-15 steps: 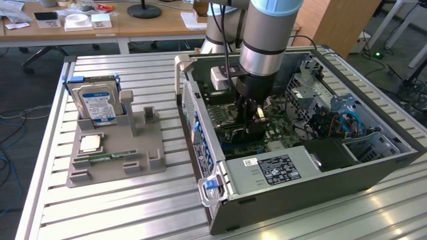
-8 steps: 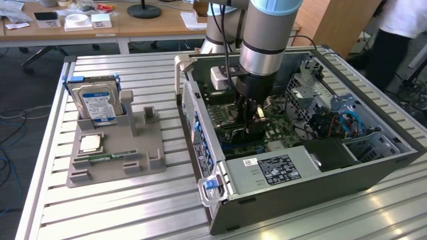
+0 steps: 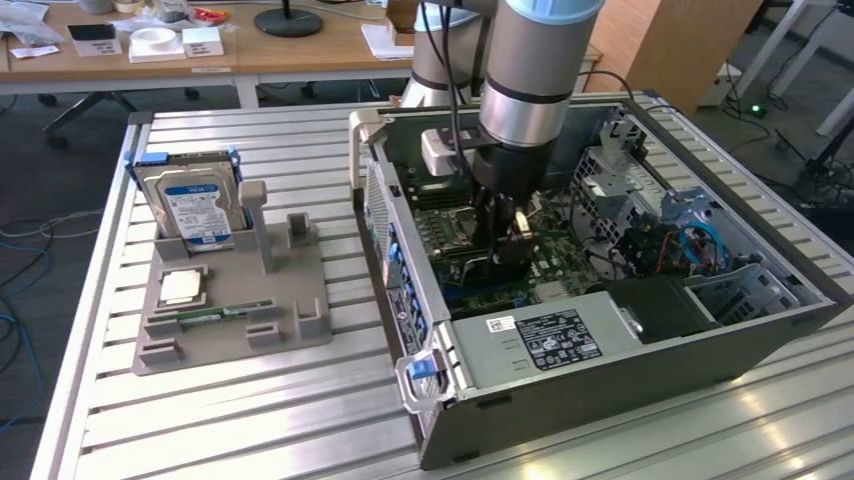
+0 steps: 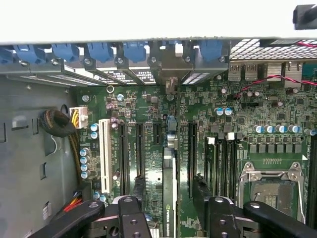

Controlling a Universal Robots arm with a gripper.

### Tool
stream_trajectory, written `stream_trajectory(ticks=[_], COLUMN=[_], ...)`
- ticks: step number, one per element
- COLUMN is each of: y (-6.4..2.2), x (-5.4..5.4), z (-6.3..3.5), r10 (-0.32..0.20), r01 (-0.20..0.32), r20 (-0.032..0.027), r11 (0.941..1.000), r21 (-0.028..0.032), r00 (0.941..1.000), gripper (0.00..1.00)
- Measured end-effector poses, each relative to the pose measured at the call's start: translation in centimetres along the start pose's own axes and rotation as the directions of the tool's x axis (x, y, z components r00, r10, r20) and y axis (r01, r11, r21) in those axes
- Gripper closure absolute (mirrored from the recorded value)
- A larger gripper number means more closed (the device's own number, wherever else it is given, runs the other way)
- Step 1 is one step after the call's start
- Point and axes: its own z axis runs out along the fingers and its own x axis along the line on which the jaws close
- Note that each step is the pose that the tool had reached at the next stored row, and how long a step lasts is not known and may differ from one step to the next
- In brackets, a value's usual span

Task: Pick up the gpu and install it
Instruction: 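Insert the gpu into the slot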

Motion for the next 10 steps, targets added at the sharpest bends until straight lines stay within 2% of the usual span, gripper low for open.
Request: stream_trajectory(ticks=[5, 10], y=[-0.03, -0.08], x=[0.0, 0.1], z=[-0.95, -2.44], r10=[0.000, 0.000], r01=[0.000, 0.000], r20=[0.0000, 0.0000], r11=[1.0000, 1.0000], r21=[0.0001, 0.0001], r00=[1.0000, 1.0000], gripper=[0.49, 0.49])
